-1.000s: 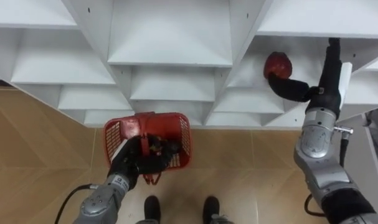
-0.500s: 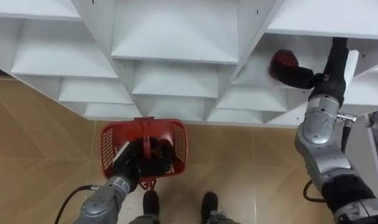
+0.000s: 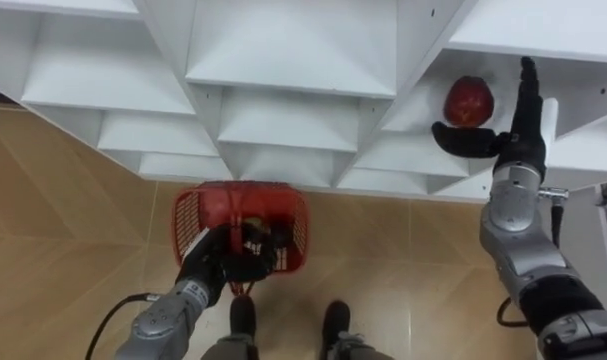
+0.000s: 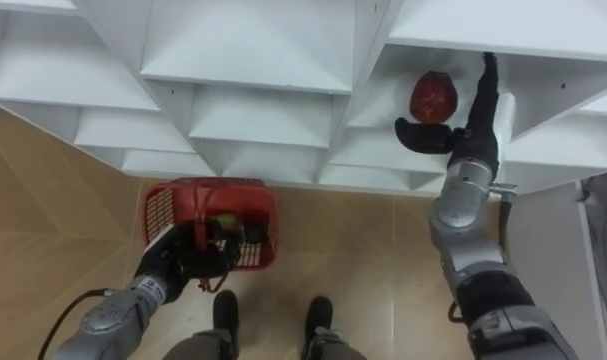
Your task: Collect fruits from the closet
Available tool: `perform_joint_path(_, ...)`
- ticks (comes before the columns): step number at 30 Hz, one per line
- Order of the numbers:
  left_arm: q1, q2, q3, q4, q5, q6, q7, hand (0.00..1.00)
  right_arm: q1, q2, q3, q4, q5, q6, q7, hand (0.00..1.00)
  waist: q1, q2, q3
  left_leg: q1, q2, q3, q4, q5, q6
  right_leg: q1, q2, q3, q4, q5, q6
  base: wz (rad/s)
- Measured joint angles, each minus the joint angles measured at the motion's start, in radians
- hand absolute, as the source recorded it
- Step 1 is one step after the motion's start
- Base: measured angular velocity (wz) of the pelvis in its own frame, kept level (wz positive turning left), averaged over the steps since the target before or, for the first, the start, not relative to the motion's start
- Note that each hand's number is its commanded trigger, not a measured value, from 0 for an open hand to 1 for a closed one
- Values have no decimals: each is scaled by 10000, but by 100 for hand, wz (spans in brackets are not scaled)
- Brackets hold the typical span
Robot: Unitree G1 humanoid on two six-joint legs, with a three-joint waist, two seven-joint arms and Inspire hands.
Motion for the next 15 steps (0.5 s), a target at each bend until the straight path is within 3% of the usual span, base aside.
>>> perform_joint_path(5,-77,-11,-242,0,3,0,9,100,-267,-15,35,183,360,289,407,0,168,-85,54,-19,-3,0,-1,3,4,-10,-4,-10,3,-1,0,0)
perform_joint_path(15,-90,51,-332,168,-1,8,8,100,-781,-65,42,711,178,320,919,0,161,-103,65,-127,-26,-186,66,9,10,23,-25,-170,-7,-1,-1,5)
